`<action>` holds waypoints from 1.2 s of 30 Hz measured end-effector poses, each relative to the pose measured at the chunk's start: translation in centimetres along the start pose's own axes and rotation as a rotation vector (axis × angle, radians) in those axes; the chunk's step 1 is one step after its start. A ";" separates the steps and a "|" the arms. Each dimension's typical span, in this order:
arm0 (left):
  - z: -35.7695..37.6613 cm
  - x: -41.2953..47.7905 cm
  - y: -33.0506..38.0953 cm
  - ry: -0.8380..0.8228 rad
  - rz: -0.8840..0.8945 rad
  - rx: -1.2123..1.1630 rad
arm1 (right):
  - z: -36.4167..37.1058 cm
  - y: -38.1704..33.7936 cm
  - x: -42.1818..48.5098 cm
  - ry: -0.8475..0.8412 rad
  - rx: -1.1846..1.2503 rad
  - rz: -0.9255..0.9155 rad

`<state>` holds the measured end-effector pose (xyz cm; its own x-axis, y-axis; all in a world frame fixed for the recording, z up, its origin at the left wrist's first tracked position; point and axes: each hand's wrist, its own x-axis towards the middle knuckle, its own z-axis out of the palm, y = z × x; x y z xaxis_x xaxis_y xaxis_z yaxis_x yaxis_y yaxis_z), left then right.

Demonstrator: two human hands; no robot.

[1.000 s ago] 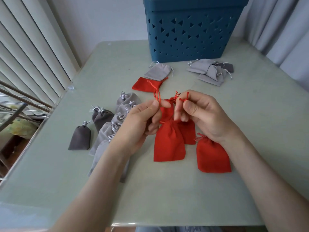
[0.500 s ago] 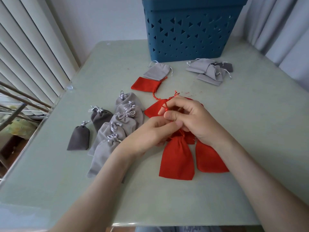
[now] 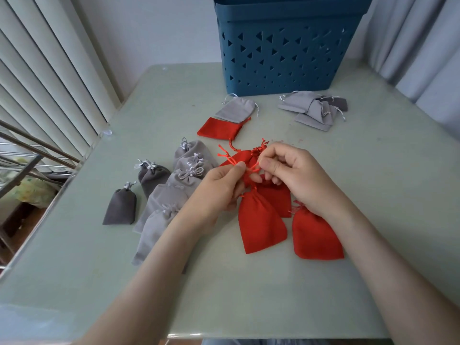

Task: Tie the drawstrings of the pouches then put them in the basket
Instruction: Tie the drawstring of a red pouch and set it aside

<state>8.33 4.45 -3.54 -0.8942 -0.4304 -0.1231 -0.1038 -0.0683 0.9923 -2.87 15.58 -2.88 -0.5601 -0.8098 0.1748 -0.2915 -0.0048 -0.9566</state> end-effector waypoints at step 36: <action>-0.6 -0.1 -1.7 0.420 0.684 0.852 | 1.3 0.5 0.0 -0.122 0.156 0.112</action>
<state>8.84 4.01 -5.19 -0.6791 -0.4185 0.6031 -0.0578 0.8495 0.5244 -2.03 14.79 -3.60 -0.4819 -0.8751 0.0449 -0.1042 0.0063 -0.9945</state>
